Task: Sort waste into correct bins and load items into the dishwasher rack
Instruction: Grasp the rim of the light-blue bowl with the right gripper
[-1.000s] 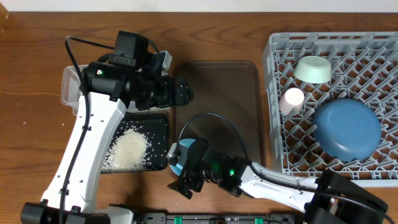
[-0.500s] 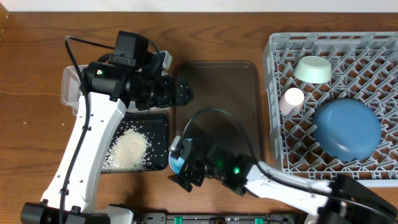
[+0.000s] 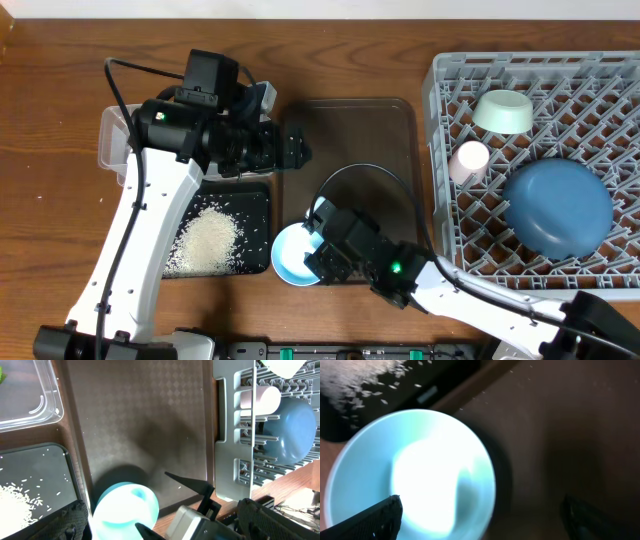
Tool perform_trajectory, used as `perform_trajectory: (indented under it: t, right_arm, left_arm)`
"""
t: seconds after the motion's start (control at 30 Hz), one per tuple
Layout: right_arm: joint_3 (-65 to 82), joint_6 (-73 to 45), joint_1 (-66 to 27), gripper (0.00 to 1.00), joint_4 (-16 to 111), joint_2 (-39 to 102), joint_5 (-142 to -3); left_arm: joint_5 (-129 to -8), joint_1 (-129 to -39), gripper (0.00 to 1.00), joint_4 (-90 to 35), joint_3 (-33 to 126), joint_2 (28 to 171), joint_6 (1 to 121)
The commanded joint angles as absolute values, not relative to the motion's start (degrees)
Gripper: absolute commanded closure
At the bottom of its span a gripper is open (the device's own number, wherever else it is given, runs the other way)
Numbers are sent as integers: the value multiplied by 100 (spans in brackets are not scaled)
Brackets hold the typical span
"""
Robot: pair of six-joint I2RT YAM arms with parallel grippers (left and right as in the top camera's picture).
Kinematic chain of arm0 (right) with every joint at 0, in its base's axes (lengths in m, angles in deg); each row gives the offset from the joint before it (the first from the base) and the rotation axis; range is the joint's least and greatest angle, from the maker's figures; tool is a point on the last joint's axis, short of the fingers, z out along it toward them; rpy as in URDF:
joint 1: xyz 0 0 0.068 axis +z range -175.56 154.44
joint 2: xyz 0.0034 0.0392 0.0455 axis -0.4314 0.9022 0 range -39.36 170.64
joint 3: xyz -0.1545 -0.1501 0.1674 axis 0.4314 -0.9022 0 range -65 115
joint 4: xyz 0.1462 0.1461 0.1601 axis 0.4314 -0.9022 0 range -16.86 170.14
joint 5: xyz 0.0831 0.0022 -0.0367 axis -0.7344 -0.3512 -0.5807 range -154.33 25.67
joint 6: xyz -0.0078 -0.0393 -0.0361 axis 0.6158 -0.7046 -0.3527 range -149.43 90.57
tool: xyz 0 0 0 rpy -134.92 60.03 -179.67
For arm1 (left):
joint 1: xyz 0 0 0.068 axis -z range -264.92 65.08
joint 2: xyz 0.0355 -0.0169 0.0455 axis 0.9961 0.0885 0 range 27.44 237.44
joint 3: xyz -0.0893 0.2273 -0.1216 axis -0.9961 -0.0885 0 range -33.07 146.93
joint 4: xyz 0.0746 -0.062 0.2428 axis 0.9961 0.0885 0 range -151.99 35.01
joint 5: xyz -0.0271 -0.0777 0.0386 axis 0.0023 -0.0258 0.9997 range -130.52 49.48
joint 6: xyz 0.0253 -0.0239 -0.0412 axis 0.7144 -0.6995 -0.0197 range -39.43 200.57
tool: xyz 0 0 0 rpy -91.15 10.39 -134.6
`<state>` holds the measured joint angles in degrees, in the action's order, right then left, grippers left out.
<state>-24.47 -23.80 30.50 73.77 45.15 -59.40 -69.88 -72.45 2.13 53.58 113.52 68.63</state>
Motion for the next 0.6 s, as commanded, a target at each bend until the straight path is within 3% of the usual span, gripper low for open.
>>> perform_trajectory:
  t: [0.0, 0.3, 0.33, 0.47, 0.57]
  right_arm:
    - [-2407, -2369, 3017, 1, 7438, 4712, -5719]
    - [-2407, -2172, 2938, 1, 7677, 5143, -5708]
    - [-2407, -2172, 2919, 5, 7681, 5140, -5710]
    - [-2407, -2172, 2864, 50, 7718, 5140, -5708]
    - [-2407, -2177, 2862, 69, 7762, 5130, -5706]
  left_arm:
    - [-6936, -7265, 2, 222, 5328, 11359, 6913]
    - [-6936, -7265, 2, 222, 5328, 11359, 6913]
    - [-6936, -7265, 2, 224, 5328, 11359, 6913]
    - [-6936, -7265, 2, 224, 5328, 11359, 6913]
    - [-6936, -7265, 2, 222, 5328, 11359, 6913]
